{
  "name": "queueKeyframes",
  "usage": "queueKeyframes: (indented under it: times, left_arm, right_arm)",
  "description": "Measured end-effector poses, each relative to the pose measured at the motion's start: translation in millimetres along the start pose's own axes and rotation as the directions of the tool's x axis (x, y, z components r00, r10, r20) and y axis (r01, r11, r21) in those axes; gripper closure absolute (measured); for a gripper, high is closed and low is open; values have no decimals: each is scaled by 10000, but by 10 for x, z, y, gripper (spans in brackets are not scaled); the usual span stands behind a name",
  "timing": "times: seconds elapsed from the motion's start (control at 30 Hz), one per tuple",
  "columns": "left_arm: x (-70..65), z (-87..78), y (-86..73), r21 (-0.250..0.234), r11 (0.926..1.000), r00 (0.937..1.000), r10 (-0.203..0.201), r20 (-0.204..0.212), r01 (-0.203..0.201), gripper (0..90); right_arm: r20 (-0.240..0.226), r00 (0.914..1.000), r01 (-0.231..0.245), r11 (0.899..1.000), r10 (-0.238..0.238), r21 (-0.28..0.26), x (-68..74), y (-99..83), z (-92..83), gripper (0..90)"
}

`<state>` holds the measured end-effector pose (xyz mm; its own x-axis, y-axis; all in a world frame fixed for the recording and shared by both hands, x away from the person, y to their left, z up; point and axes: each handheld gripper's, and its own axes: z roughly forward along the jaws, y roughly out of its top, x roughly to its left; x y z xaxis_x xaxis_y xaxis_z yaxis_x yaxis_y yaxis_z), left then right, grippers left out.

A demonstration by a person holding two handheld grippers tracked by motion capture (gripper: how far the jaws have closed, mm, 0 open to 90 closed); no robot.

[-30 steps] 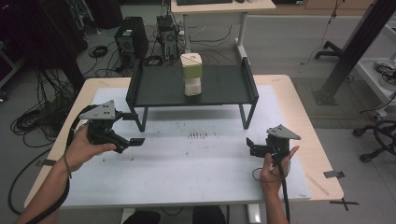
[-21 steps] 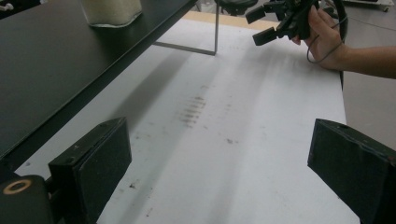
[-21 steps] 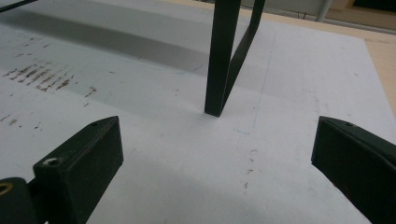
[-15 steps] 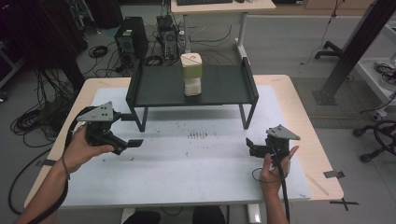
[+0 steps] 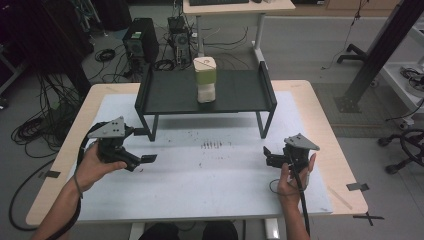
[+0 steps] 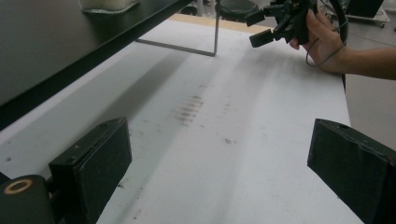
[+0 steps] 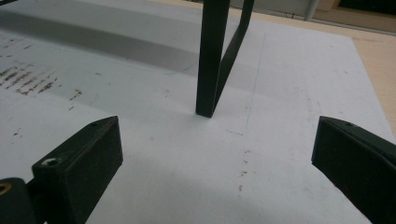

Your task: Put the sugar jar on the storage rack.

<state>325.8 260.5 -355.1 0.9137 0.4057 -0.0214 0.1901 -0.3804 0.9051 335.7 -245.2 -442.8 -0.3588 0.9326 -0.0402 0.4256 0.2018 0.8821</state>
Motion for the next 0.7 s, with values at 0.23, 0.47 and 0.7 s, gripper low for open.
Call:
queueKeyframes:
  times: [0.23,0.47,0.7]
  left_arm:
    - [-12,-73,20,-271,9996,9999,125,-77,-127,63]
    - [-26,-151,60,-197,9996,9997,213,-115,-216,62]
    - [-64,-169,72,-72,9998,9997,193,-114,-194,61]
  right_arm:
    - [88,10000,37,10000,-38,91,3,2,12,18]
    - [125,9998,-166,9998,166,-53,-18,-6,-9,17]
    - [61,9999,-122,9999,123,-103,-14,-4,-16,17]
